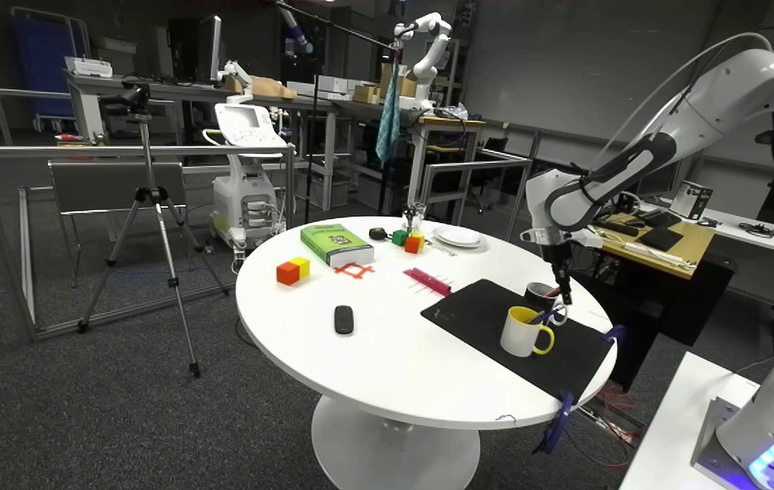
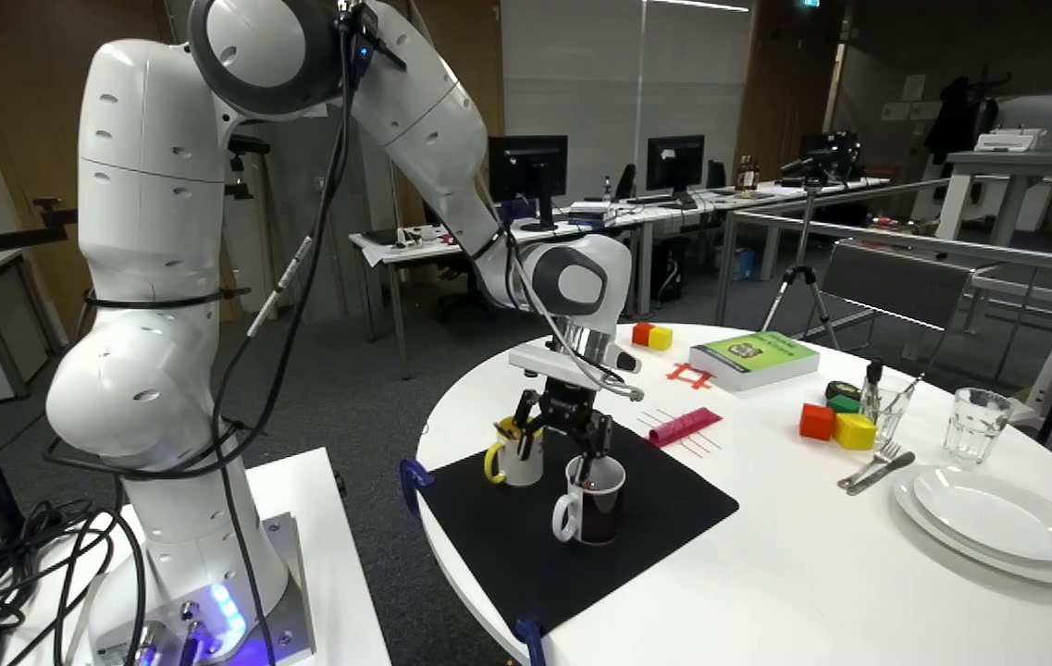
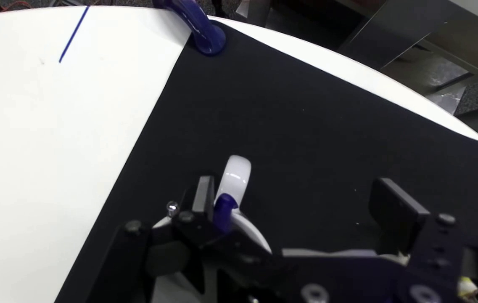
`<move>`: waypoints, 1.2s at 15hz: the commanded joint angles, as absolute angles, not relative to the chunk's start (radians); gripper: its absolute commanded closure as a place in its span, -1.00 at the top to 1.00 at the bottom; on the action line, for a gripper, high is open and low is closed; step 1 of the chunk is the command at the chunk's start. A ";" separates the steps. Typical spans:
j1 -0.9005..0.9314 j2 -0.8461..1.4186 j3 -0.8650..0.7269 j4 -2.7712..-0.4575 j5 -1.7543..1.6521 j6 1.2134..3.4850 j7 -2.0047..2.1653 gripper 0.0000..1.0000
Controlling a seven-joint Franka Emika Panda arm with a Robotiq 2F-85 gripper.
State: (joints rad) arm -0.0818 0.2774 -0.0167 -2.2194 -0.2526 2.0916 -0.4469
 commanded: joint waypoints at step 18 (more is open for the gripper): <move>-0.088 0.269 -0.021 -2.221 0.022 2.098 -0.235 1.00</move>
